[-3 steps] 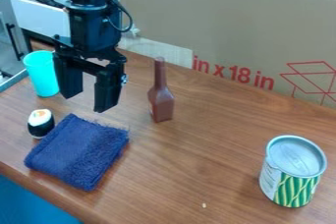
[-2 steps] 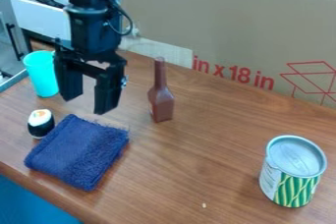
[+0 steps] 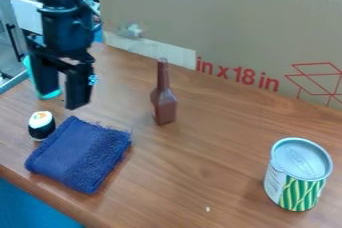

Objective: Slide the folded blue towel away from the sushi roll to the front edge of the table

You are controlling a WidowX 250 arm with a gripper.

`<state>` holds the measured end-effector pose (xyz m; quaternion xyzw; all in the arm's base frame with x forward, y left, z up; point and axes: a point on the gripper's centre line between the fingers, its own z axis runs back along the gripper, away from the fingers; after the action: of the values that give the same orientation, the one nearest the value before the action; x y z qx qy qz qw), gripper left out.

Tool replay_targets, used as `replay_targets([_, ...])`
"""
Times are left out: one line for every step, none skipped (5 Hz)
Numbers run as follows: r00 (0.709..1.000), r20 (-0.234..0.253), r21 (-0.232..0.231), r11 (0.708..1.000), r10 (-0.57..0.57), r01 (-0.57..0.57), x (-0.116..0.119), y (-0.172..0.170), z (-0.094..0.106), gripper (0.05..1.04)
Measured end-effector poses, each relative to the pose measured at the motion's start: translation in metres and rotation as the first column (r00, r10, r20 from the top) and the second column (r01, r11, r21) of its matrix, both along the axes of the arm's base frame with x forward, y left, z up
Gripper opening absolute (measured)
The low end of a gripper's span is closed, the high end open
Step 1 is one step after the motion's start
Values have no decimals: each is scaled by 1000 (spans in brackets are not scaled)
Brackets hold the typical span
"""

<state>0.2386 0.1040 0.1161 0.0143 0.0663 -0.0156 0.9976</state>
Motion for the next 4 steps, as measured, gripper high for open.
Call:
replay_targets([998,35,16,999,-45,45,0,11,-9,1001])
replay_targets([995,58,-10,996,-82,83,-4,5,-26,1001])
replay_targets([997,16,24,997,-72,71,-8,-6,-45,1001])
replay_targets([998,22,28,998,-61,60,-4,-9,-62,1001])
